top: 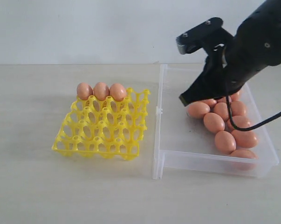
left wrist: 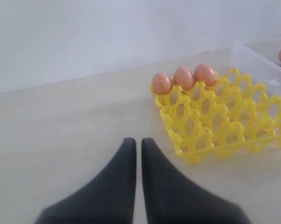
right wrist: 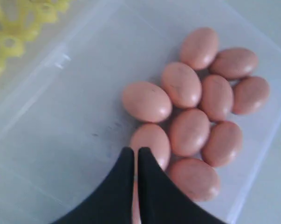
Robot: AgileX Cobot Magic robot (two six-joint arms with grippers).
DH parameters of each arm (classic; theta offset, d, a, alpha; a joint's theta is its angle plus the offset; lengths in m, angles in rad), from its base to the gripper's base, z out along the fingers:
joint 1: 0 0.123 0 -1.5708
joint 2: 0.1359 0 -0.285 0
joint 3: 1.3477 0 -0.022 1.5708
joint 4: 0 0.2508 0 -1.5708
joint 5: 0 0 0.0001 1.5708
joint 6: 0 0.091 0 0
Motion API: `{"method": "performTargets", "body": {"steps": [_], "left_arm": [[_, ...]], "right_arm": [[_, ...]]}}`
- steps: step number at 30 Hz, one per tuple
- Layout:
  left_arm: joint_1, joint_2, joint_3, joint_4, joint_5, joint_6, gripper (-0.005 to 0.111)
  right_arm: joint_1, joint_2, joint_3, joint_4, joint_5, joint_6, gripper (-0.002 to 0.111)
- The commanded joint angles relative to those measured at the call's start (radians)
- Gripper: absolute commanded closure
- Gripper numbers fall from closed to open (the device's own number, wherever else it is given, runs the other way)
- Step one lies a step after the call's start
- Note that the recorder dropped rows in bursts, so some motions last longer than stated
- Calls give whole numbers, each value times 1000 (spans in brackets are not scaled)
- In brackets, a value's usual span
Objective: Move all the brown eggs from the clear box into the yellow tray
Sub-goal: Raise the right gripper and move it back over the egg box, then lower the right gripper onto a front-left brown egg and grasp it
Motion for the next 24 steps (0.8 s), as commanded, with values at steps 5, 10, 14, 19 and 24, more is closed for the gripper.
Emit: {"method": "performTargets", "body": {"steps": [5,10,14,19,24], "left_arm": [[-6,-3,4,2,-4,0,103],[-6,-3,4,2,-4,0,103],[-6,-3,4,2,-4,0,103],[-6,-3,4,2,-4,0,103],[-6,-3,4,2,-4,0,103]], "right_arm": [[-155,62,-2,180,-26,-305,108],[-203,164,-54,248,-18,-351,108],[-205,225,-111,310,-8,-397,108],[-205,261,-144,317,-6,-427,108],[-205,273,-158,317,4,-460,94]]}}
